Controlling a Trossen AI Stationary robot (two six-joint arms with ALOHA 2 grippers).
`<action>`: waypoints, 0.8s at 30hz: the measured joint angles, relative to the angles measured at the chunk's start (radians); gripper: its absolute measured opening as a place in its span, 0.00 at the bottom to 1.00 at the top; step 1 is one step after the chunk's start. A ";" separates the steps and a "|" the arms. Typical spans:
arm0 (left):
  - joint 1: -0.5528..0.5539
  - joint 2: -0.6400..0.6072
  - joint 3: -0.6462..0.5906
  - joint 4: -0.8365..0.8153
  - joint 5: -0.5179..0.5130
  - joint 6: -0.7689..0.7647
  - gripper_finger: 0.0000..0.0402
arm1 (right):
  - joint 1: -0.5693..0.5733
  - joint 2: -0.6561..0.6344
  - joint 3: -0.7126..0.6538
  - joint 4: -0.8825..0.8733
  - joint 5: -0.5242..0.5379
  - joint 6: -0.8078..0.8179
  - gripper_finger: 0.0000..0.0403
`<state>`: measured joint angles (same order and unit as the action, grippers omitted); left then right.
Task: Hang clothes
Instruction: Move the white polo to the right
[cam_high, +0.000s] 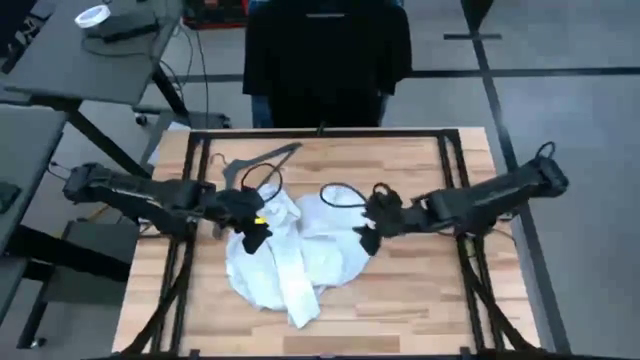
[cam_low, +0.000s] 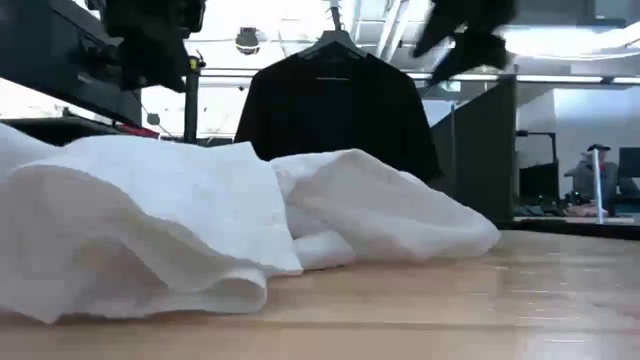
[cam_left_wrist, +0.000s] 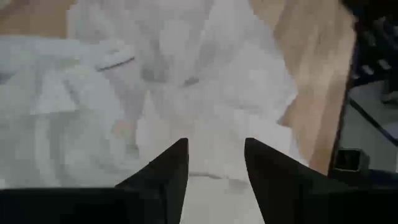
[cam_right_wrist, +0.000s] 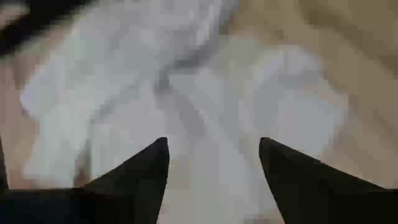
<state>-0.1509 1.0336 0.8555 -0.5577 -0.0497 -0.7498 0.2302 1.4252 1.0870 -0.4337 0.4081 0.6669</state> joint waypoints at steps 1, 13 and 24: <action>0.000 0.000 0.000 0.000 -0.004 -0.004 0.35 | -0.009 0.031 0.000 0.039 -0.004 -0.021 0.58; -0.008 0.000 0.000 0.000 0.013 -0.096 0.35 | -0.057 0.456 0.000 0.524 -0.198 0.018 0.58; -0.029 0.000 0.000 -0.009 0.018 -0.107 0.35 | -0.047 0.534 0.006 0.335 -0.264 0.035 0.58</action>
<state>-0.1795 1.0340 0.8551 -0.5663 -0.0315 -0.8566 0.1836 1.9597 1.0926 -0.0983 0.1444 0.7023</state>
